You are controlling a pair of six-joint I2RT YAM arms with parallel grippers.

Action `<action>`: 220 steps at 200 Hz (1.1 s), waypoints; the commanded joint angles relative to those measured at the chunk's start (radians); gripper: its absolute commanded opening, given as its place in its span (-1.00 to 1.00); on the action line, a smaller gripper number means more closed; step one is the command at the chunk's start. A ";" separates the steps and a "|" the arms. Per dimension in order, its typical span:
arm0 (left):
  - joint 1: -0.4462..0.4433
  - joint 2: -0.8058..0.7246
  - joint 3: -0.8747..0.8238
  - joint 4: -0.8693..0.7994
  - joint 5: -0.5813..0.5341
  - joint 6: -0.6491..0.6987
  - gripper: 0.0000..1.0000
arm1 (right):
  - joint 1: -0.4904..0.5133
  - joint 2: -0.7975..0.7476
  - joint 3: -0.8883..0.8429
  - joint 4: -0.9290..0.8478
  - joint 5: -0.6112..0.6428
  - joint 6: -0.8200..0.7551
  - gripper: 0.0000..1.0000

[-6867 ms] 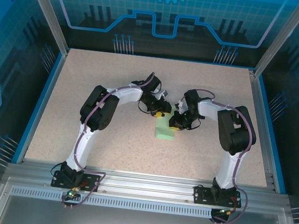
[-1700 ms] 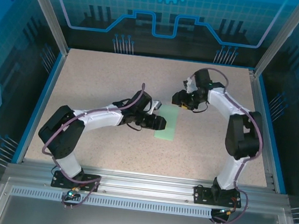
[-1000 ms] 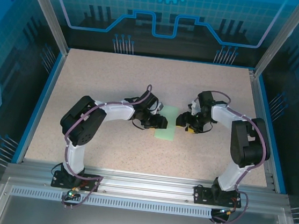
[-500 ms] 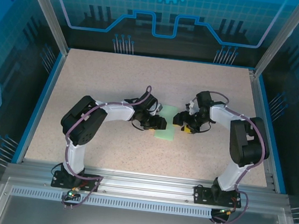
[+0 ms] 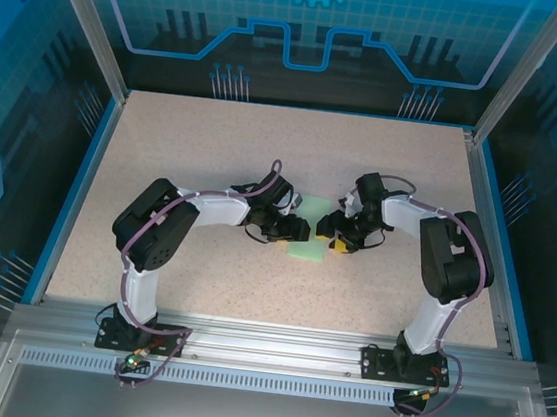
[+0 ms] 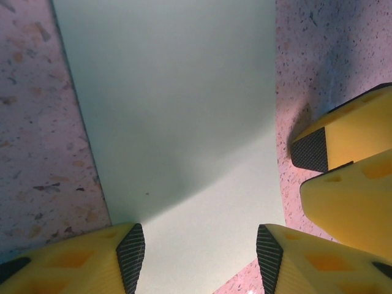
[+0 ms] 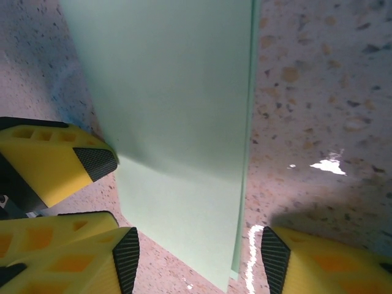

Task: Fold a paper plane with a square sheet of paper (fold left side to right side)
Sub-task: Fold the triangle a second time at the center of the table.

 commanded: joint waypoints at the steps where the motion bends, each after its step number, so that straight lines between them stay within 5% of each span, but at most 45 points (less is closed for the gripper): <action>1: 0.000 0.004 -0.034 -0.030 -0.010 -0.013 0.12 | 0.014 -0.005 -0.020 0.007 -0.037 0.034 0.10; 220: 0.001 0.014 -0.033 -0.018 0.001 -0.016 0.12 | 0.038 0.041 -0.031 0.084 -0.100 0.076 -0.02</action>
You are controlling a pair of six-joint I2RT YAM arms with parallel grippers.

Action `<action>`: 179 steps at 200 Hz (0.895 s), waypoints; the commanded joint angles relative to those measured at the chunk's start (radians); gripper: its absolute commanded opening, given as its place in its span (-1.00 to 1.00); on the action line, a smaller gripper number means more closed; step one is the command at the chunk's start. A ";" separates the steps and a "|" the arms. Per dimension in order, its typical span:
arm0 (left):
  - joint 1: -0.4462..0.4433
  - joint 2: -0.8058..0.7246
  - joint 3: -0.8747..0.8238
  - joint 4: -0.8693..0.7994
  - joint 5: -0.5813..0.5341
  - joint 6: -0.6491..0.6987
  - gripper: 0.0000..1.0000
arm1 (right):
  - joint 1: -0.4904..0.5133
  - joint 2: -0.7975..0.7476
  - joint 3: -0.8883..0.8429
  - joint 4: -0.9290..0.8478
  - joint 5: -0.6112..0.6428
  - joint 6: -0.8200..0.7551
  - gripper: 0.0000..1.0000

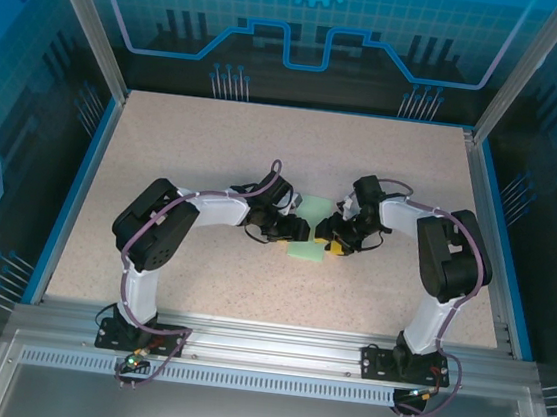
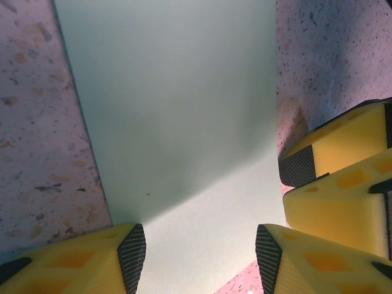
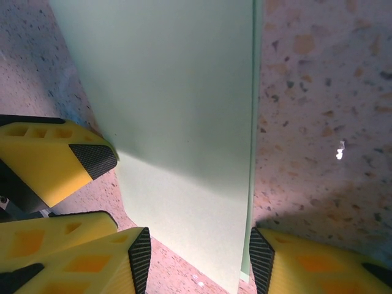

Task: Fold a paper plane with a square sheet of paper (fold left side to right side)
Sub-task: Fold the triangle a second time at the center of the table.

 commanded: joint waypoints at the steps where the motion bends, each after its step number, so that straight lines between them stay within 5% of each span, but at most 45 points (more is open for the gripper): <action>1: 0.000 0.014 -0.031 -0.024 0.000 -0.016 0.12 | 0.025 0.028 -0.012 0.061 -0.068 0.026 -0.02; 179: 0.000 -0.004 -0.034 -0.010 0.009 -0.007 0.12 | -0.034 0.088 0.122 0.082 -0.082 -0.031 0.04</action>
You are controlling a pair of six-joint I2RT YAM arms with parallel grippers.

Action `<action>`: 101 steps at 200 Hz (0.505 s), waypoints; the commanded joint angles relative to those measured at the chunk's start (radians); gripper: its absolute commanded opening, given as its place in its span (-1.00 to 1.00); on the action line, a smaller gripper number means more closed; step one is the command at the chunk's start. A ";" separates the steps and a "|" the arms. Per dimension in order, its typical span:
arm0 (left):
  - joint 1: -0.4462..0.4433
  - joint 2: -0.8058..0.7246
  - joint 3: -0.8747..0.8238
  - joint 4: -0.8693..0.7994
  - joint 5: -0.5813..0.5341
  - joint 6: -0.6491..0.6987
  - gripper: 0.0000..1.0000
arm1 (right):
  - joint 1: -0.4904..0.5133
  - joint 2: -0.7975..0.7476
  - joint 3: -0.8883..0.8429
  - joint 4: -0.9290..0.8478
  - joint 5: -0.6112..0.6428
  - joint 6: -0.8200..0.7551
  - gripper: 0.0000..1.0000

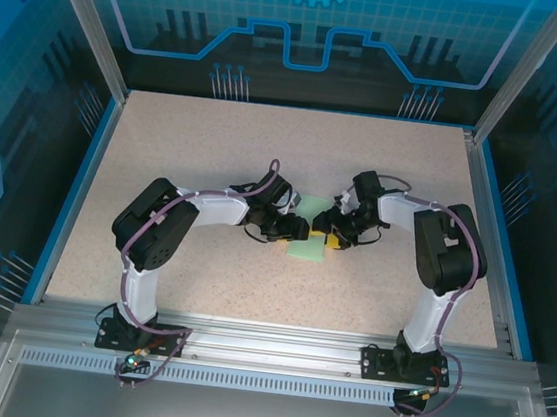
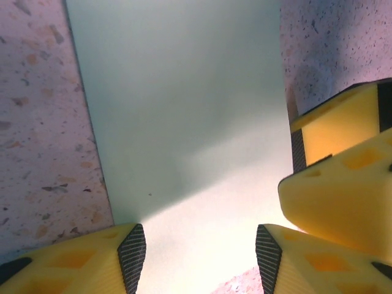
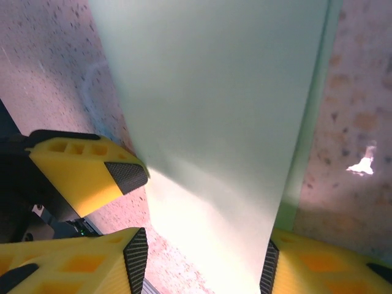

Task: Fold a paper plane with a square sheet of paper (fold left side to right side)
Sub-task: Fold the triangle a second time at the center of the table.

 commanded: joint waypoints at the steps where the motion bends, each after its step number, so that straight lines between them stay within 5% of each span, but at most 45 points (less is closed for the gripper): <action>1: -0.007 -0.004 -0.032 -0.016 -0.001 0.017 0.12 | -0.018 0.026 0.058 0.053 -0.014 -0.020 0.04; 44: -0.007 -0.073 -0.081 0.047 -0.011 0.035 0.14 | -0.023 0.038 0.073 0.029 -0.015 -0.010 0.02; 101: -0.071 -0.349 -0.251 0.138 -0.103 0.143 0.31 | -0.030 0.019 0.107 -0.037 -0.028 0.001 0.02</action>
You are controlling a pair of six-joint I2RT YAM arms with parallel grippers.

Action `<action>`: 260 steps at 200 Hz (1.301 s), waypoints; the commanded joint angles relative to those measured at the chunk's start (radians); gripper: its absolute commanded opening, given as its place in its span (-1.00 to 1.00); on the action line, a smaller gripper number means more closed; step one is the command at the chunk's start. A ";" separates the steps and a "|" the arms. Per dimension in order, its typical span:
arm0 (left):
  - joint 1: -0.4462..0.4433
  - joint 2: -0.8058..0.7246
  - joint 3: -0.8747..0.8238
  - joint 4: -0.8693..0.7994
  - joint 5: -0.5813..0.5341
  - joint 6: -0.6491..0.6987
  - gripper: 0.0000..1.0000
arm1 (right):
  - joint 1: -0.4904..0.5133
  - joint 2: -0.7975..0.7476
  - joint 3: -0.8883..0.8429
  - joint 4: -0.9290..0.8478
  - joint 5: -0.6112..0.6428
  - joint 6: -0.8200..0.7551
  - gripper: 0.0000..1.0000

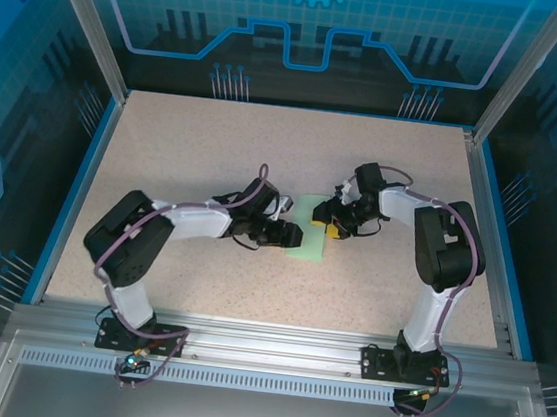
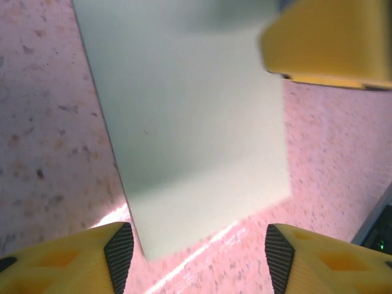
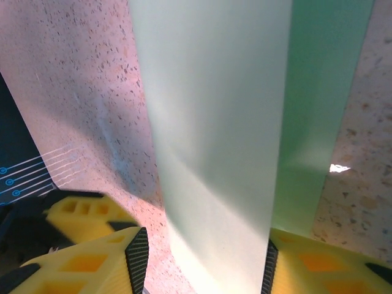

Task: Fold a paper plane with a square sheet of paper (fold left side to right side)
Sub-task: Fold the triangle a second time at the center of the table.

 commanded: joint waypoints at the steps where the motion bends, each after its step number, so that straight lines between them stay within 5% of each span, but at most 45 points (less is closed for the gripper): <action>1: -0.055 -0.125 -0.040 0.038 -0.074 0.096 0.31 | -0.016 -0.001 0.044 -0.052 -0.028 0.008 0.02; 49: -0.229 -0.139 0.052 -0.136 -0.362 0.207 0.39 | -0.014 -0.010 0.073 -0.074 -0.040 0.023 0.01; 136: -0.403 0.238 0.496 -0.532 -0.807 0.263 0.44 | -0.005 -0.003 0.084 -0.083 -0.047 0.029 0.00; 188: -0.436 0.353 0.611 -0.644 -0.922 0.245 0.37 | -0.003 0.004 0.084 -0.080 -0.045 0.026 0.00; 260: -0.443 0.332 0.597 -0.624 -0.922 0.268 -0.25 | -0.002 0.018 0.087 -0.088 -0.036 0.018 -0.02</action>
